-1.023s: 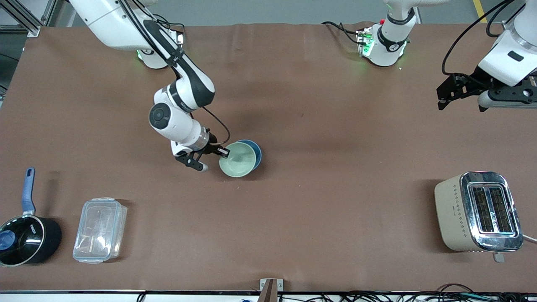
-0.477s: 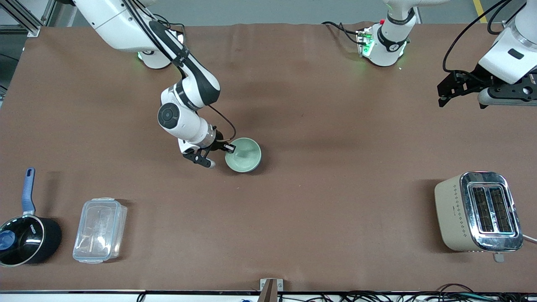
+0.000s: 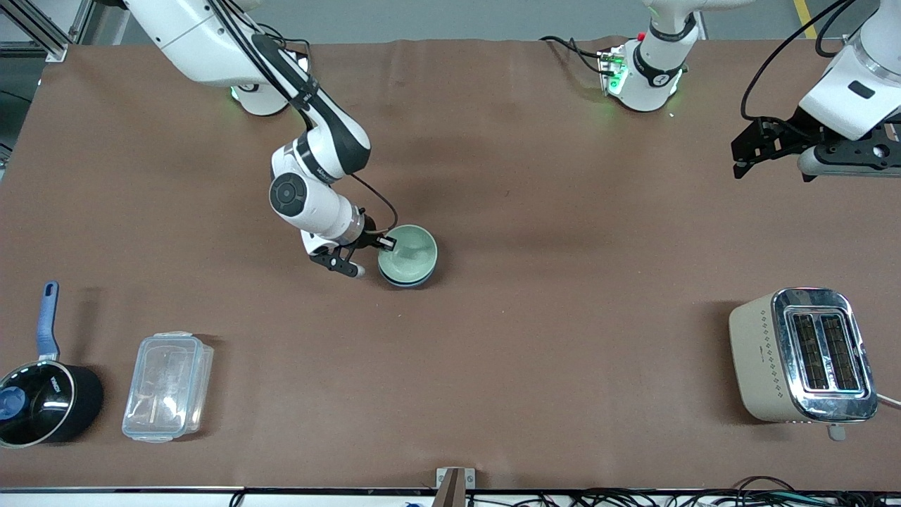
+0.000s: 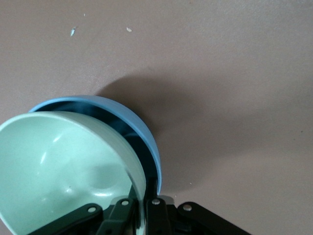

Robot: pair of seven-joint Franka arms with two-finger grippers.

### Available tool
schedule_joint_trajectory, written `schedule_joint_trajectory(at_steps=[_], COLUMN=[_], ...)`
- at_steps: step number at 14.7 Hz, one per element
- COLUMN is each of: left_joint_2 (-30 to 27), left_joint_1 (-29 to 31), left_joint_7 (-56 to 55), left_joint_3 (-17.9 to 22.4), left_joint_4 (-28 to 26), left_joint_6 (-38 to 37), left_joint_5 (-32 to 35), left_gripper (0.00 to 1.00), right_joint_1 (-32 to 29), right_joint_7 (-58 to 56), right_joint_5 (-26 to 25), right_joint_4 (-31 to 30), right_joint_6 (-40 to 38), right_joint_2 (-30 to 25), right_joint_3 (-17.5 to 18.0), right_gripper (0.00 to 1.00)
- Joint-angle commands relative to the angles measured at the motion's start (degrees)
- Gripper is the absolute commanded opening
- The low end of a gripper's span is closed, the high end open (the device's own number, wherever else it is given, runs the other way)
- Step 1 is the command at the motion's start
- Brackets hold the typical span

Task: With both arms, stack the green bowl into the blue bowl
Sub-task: 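Lift the green bowl with the right gripper while the left gripper withdraws, then lower the green bowl into the blue bowl and open the right gripper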

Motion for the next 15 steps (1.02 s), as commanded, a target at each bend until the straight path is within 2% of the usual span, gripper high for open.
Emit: schedule_joint_trajectory(at_steps=[1, 5, 6, 7, 9, 10, 12, 15], left_joint_2=[-1.06, -0.80, -0.80, -0.80, -0.80, -0.80, -0.80, -0.54], left_joint_1=[0.50, 0.50, 0.50, 0.59, 0.50, 0.50, 0.50, 0.33], left_joint_7=[1.29, 1.29, 1.63, 1.64, 1.90, 1.90, 2.60, 2.69], left_joint_3=[0.06, 0.15, 0.15, 0.15, 0.15, 0.15, 0.15, 0.06], left_joint_4=[-0.61, 0.18, 0.18, 0.18, 0.36, 0.36, 0.44, 1.06], left_joint_6=[-0.75, -0.67, -0.75, -0.75, -0.75, -0.75, -0.75, -0.75], left_joint_5=[-1.16, -1.16, -1.16, -1.16, -1.07, -1.07, -0.81, -0.80], left_gripper=[1.00, 1.00, 1.00, 1.00, 1.00, 1.00, 1.00, 1.00], right_joint_1=[-1.29, -1.38, -1.38, -1.38, -1.47, -1.91, -3.66, -4.19], right_joint_7=[1.46, 1.72, 1.72, 1.81, 1.72, 1.81, 1.37, -2.91], right_joint_5=[-1.75, -1.75, -1.75, -1.75, -1.75, -1.75, -1.84, -3.94], right_joint_4=[-0.46, 0.07, 0.07, 0.15, 0.07, 0.15, 1.73, 7.52], right_joint_6=[-1.05, -0.96, -0.96, -1.05, -1.31, -2.44, -8.31, -22.09], right_joint_2=[-1.79, -1.87, -1.87, -2.05, -4.59, -5.99, -9.41, -14.60], right_joint_3=[0.25, 0.25, 0.25, 0.25, 0.25, 0.07, -0.37, -6.68], right_gripper=[0.13, 0.14, 0.17, 0.32, 0.70, 0.80, 0.88, 0.97])
